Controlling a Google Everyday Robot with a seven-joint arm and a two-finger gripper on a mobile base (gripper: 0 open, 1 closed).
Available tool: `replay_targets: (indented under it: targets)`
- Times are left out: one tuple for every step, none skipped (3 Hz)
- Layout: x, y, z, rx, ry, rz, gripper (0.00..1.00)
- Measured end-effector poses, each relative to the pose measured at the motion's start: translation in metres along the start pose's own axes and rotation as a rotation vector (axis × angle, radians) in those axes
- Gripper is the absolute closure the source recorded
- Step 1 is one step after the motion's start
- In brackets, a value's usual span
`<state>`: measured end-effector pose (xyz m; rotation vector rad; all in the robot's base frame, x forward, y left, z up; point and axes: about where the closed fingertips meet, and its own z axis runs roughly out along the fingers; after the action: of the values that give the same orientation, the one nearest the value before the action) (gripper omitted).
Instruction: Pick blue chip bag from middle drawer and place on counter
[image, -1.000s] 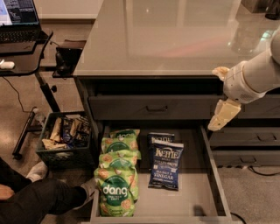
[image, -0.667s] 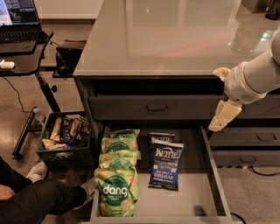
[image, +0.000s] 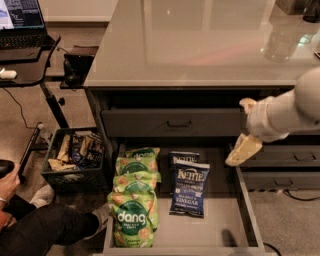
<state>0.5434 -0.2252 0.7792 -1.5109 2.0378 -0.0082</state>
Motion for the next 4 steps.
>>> replay_targets:
  targets:
    - [0.024, 0.020, 0.055, 0.024, -0.014, 0.108, 0.00]
    - [0.036, 0.019, 0.098, 0.076, -0.066, 0.154, 0.00]
    - [0.049, 0.023, 0.141, 0.069, -0.115, 0.178, 0.00]
    - [0.049, 0.023, 0.141, 0.069, -0.115, 0.178, 0.00]
